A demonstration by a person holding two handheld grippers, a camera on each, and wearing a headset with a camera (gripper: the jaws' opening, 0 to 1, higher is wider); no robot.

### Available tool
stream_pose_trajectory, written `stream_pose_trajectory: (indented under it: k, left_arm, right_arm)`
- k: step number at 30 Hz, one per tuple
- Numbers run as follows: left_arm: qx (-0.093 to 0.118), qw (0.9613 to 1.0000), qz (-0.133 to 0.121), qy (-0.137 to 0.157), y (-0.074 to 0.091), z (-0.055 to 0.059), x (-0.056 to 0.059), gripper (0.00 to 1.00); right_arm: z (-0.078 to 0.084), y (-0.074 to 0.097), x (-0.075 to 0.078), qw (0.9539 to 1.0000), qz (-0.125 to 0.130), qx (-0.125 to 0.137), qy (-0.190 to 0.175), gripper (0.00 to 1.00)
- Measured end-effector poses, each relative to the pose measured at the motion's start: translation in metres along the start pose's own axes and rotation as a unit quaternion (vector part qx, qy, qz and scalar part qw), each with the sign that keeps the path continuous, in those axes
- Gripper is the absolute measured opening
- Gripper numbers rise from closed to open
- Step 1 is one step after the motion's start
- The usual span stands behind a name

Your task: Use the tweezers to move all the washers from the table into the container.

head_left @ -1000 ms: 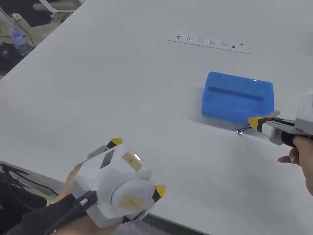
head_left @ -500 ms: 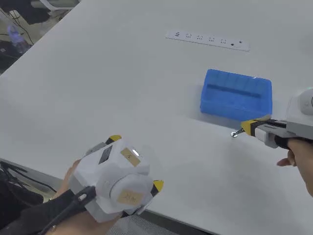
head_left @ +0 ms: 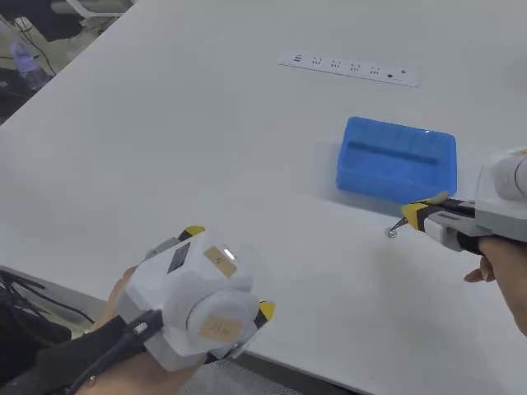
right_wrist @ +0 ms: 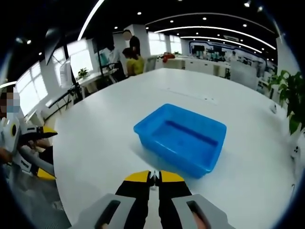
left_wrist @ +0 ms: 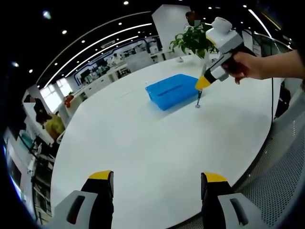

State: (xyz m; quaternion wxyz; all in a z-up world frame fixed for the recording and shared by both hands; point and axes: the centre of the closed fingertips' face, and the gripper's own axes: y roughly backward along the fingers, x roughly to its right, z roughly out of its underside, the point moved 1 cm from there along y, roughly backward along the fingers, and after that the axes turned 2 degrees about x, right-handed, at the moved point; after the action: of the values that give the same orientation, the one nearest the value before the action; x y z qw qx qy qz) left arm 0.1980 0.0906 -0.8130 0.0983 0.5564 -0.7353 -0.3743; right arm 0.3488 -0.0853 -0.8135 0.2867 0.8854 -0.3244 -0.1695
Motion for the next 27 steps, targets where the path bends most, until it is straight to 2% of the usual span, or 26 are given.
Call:
stream_pose_trajectory:
  k: [12,24,27]
  left_arm:
    - [0.003,1.0000,-0.007,0.004,0.0008,-0.0009,-0.0032,0.76]
    - [0.001,1.0000,-0.003,0.002,0.0003,0.0000,-0.0019,0.76]
    - [0.001,1.0000,-0.003,0.002,0.0002,0.0001,-0.0019,0.75]
  right_arm:
    - [0.0021,-0.0033,0.0011,0.9999,0.003,-0.013,0.003,0.03]
    - [-0.0025,-0.0093,0.0005,0.9986,0.016,-0.034,0.037,0.03]
    - [-0.0017,-0.0088,0.0000,0.9971,0.027,-0.029,0.065,0.03]
